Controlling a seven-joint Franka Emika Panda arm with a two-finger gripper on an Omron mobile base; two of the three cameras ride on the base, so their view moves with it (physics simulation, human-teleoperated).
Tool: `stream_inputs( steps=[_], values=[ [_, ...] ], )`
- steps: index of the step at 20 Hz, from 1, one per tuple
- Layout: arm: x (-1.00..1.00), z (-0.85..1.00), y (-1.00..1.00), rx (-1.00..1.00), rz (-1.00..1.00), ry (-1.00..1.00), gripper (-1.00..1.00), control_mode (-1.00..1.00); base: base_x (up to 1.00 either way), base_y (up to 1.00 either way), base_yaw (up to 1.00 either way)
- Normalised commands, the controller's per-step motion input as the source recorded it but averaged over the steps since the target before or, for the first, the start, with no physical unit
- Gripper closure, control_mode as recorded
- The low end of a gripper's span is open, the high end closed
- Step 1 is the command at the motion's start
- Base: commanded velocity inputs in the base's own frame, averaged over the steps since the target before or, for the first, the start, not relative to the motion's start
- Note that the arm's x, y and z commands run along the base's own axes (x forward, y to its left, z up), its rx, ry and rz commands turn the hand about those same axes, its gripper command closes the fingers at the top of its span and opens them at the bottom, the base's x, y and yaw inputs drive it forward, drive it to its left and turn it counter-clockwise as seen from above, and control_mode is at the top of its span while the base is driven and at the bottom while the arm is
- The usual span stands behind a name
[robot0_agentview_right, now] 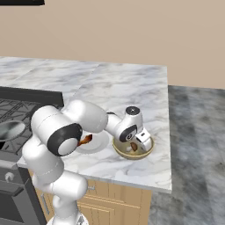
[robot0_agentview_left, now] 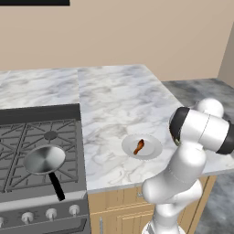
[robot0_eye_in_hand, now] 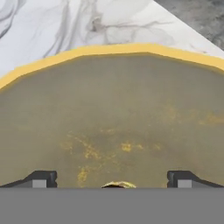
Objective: Place the chicken drumstick on the plate and place the mushroom on the same plate.
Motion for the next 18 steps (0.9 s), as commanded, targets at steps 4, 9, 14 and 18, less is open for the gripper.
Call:
stream_inputs(
  steps=[4, 9, 14, 18],
  values=[
    [-0.06, 0.0, 0.0, 0.0, 0.0, -0.01, -1.0, -1.0, 0.0, 0.0, 0.0],
    [0.0, 0.03, 0.06, 0.0, 0.0, 0.0, -1.0, -1.0, 0.0, 0.0, 0.0],
    [0.0, 0.13, 0.21, 0.0, 0.0, -0.01, -1.0, -1.0, 0.0, 0.0, 0.0],
    [-0.07, 0.0, 0.0, 0.0, 0.0, 0.0, -1.0, -1.0, 0.0, 0.0, 0.0]
  ],
)
